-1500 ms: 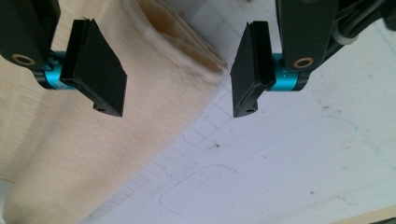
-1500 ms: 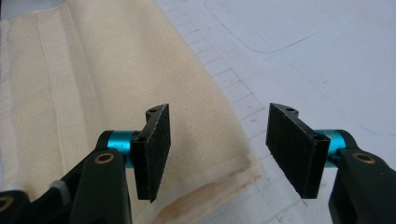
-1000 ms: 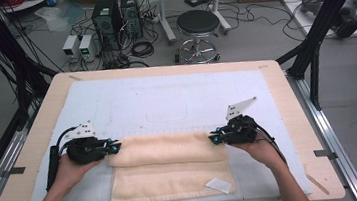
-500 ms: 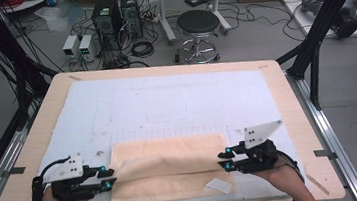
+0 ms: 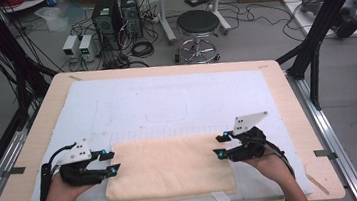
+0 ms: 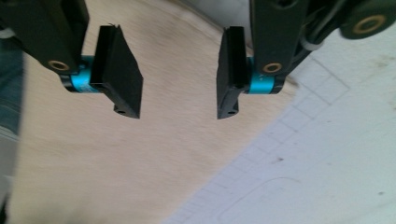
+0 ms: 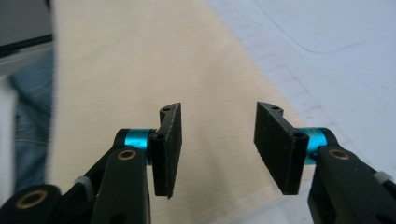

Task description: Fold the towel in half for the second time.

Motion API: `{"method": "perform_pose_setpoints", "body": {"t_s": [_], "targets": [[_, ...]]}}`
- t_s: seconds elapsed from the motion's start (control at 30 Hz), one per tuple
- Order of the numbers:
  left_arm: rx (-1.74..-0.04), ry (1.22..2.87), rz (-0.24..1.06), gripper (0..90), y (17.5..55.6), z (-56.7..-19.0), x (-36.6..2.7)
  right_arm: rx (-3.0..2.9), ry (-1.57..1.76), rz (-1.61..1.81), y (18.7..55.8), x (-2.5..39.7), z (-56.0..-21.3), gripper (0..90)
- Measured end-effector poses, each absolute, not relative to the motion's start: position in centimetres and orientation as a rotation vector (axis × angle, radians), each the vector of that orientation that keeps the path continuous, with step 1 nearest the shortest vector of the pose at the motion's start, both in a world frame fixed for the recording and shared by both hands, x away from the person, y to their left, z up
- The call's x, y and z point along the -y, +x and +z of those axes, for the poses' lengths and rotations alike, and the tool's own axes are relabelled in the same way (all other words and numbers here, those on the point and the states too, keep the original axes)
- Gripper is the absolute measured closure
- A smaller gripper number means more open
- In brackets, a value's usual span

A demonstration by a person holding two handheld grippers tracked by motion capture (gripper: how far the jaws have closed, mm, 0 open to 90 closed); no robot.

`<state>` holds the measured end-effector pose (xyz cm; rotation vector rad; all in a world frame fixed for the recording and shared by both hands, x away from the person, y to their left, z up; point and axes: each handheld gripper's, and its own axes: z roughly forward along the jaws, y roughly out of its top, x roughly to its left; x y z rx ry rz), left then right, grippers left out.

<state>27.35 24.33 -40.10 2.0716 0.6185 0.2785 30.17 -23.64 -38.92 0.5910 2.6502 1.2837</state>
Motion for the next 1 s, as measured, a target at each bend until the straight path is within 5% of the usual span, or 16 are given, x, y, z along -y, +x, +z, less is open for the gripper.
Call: {"method": "perform_pose_setpoints", "body": {"t_s": [0.27,0.57,0.8,1.0], "targets": [[-0.740,2.066,0.371,40.0,30.6,-41.2,-23.8,-2.586,0.742,1.212,33.1,23.7,-40.4,39.6],[-0.842,2.075,0.302,39.0,32.6,-43.0,-24.2,-2.657,0.826,1.161,34.8,23.7,-42.1,35.6],[-0.846,2.101,0.213,46.3,33.0,-43.8,-24.0,-2.716,0.779,1.157,34.9,23.2,-43.1,42.5],[-0.859,2.074,0.193,57.7,32.9,-44.0,-24.1,-2.722,0.785,1.206,34.5,23.6,-43.4,58.1]]}}
